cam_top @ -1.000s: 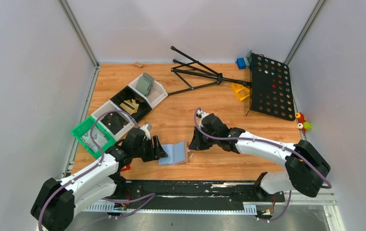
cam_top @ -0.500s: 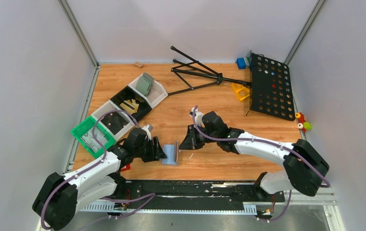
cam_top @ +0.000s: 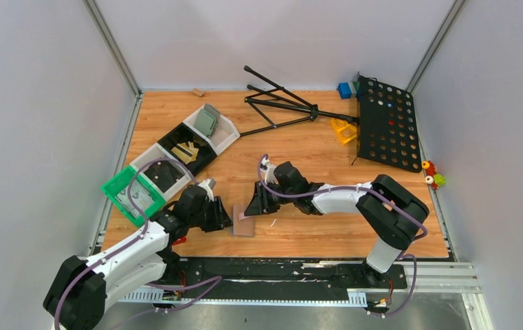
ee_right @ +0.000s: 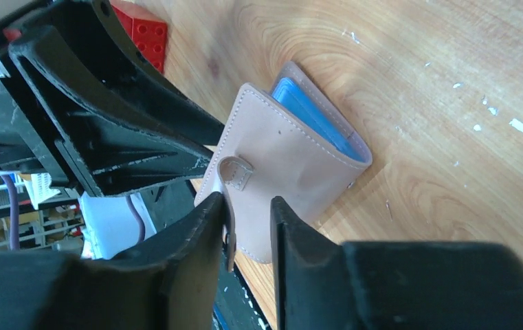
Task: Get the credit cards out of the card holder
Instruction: Close the card holder at the center of the board.
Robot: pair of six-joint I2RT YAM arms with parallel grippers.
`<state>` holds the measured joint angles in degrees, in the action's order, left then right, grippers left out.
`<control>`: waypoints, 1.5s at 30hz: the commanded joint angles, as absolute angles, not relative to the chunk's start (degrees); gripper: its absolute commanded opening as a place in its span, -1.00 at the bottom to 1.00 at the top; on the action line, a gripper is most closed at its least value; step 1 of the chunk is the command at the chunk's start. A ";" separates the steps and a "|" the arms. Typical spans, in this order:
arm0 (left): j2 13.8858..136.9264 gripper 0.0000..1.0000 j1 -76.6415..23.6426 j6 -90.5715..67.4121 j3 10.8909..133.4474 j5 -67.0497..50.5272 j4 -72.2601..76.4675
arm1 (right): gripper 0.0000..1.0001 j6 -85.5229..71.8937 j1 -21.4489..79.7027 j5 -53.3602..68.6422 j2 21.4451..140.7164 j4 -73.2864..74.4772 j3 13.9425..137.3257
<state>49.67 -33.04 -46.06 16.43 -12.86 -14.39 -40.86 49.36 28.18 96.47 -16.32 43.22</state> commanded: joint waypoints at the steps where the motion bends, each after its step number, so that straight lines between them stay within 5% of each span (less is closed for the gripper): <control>1: 49.13 -0.18 -33.31 -44.56 16.69 -11.99 -15.74 | -0.23 -41.09 49.75 27.51 96.49 -17.32 46.11; 4: 46.71 -0.18 -33.26 -43.46 18.53 -12.19 -19.05 | 0.15 -40.96 49.75 25.67 92.53 -16.52 43.85; 12: 40.98 -0.14 -33.30 -42.60 20.52 -8.95 -24.77 | 0.26 -41.49 49.75 19.95 83.86 -10.06 39.17; 20: 45.85 -0.06 -33.27 -43.68 18.16 -10.61 -18.81 | 0.08 -45.69 50.02 20.43 87.53 -14.27 35.46; 28: 50.88 0.01 -33.27 -43.61 17.16 -12.82 -14.82 | 0.02 -43.95 54.13 16.86 96.10 -8.65 44.90; 35: 52.93 -0.19 -33.25 -45.40 13.07 -16.29 -8.32 | 0.09 -38.85 59.12 4.02 101.71 13.26 57.73; 45: 55.33 -0.55 -33.27 -46.09 10.82 -18.76 -3.30 | -0.38 -39.24 60.74 2.30 106.77 18.47 60.50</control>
<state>54.22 -32.91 -46.15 12.78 -17.91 -5.76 -39.48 59.22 2.61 102.87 13.82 59.40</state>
